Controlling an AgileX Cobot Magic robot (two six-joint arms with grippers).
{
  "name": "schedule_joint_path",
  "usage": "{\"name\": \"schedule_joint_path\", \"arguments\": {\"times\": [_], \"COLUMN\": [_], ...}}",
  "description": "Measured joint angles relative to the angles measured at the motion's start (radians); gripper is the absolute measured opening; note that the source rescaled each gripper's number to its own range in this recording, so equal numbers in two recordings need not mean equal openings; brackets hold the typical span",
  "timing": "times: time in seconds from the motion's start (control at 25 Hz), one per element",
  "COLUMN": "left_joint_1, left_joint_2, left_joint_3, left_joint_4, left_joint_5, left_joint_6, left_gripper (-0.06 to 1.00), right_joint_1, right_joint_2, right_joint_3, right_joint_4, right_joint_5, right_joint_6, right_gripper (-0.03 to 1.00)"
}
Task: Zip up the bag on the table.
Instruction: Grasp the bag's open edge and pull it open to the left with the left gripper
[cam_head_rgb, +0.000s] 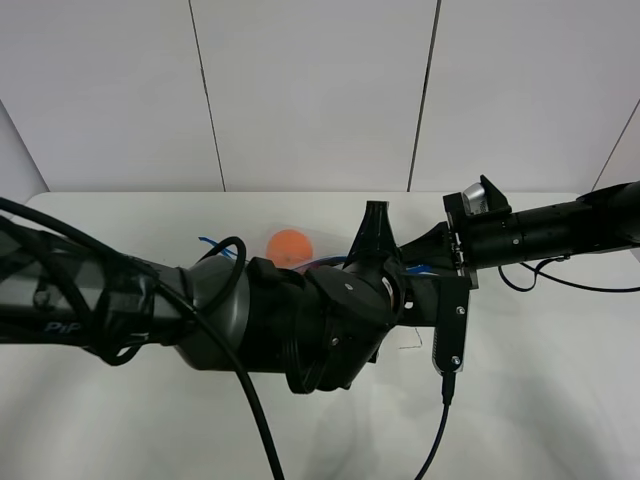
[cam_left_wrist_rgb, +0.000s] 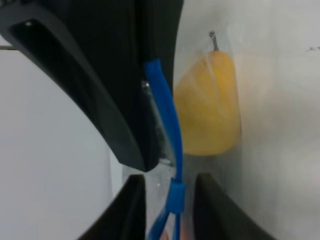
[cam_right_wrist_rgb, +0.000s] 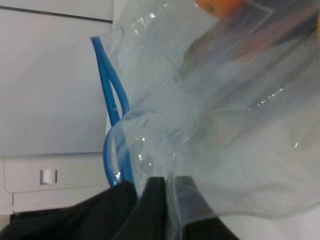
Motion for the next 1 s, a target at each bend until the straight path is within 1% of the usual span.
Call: {"name": "schedule_joint_path", "arguments": {"times": [0.08,0.2,0.68,0.92,1.0], "left_joint_1": [0.0,0.0,-0.007,-0.008,-0.008], "left_joint_2": [0.0,0.0,0.0,0.0,0.0], "left_joint_3": [0.0,0.0,0.0,0.0,0.0], "left_joint_4": [0.0,0.0,0.0,0.002,0.002], "left_joint_5": [-0.001,-0.001,-0.002,-0.009,-0.009], "left_joint_6": [0.0,0.0,-0.001,-0.001,-0.001], "left_gripper": [0.19,0.18,0.17,0.04,0.02], "right_joint_1": [0.0,0.0,0.0,0.0,0.0], "right_joint_2": [0.0,0.0,0.0,0.0,0.0], "right_joint_3": [0.0,0.0,0.0,0.0,0.0], "right_joint_4": [0.0,0.0,0.0,0.0,0.0], "right_joint_5": [0.0,0.0,0.0,0.0,0.0], "right_joint_6": [0.0,0.0,0.0,0.0,0.0], "right_gripper": [0.0,0.0,0.0,0.0,0.0]}}
